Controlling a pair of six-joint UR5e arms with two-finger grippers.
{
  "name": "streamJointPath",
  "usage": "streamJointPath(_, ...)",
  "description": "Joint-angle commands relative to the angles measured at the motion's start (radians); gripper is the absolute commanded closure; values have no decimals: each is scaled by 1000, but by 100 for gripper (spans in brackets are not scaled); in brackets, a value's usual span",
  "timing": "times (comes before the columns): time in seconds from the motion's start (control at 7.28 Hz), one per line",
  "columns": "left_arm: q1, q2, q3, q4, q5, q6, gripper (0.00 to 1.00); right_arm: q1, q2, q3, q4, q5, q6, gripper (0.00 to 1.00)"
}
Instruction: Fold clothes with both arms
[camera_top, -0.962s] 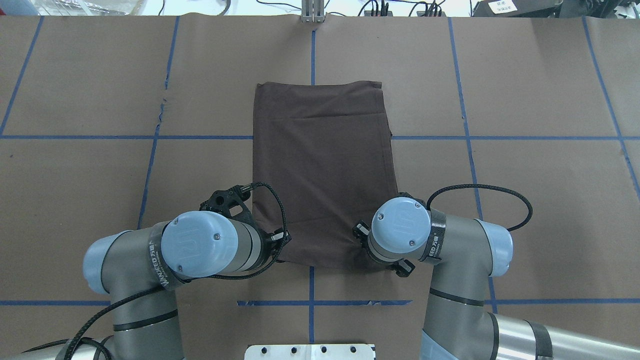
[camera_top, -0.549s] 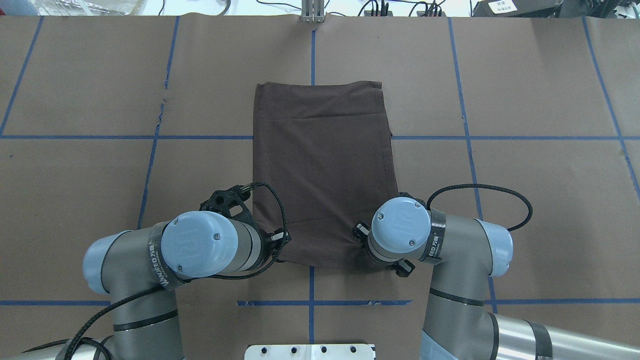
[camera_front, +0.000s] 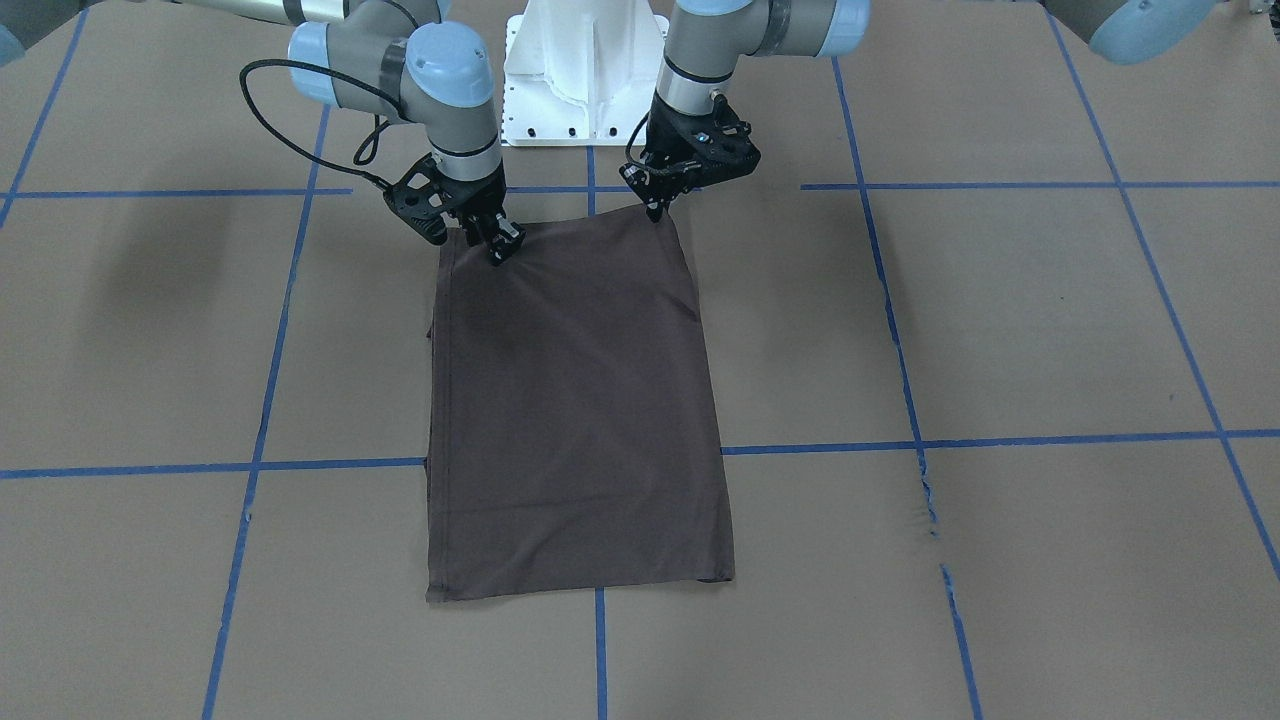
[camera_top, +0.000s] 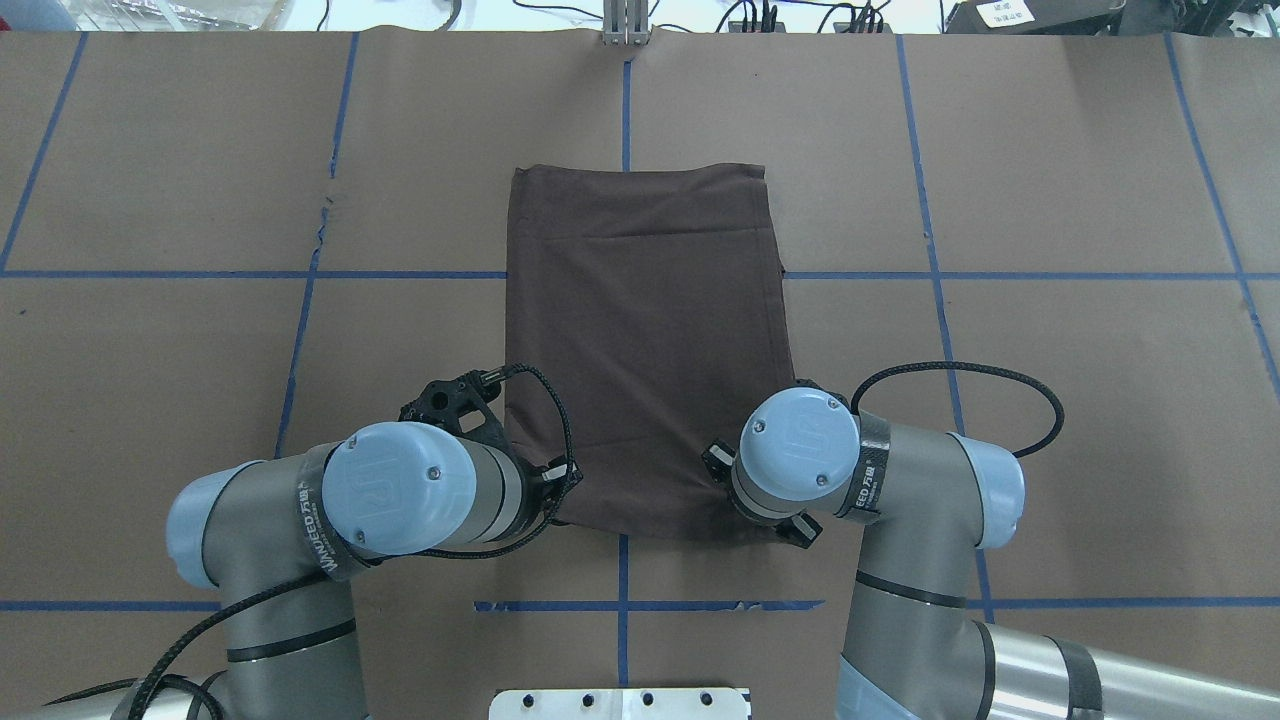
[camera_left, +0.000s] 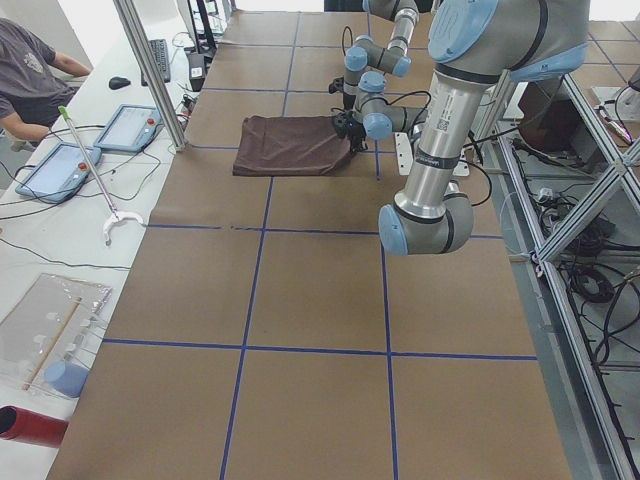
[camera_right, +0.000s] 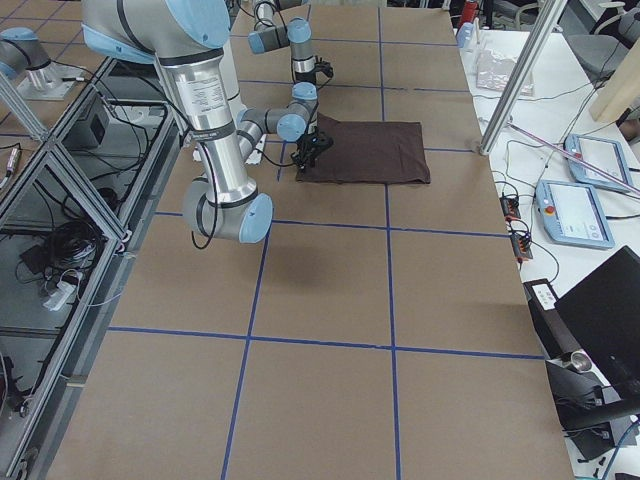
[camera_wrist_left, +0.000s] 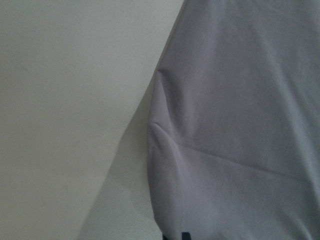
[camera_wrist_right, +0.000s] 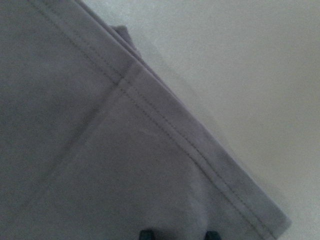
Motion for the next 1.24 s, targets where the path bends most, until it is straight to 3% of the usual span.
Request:
streamJointPath(0.0, 0, 0, 0, 0, 0, 0, 100, 2, 5, 4, -1, 0, 1, 100)
streamJointPath(0.55, 0, -2, -2, 0, -2, 0, 100, 13, 17, 35, 2, -1, 1, 100)
streamJointPath(1.1, 47, 24, -138, 58, 2, -2, 100, 4, -46, 154, 8, 45, -7, 100)
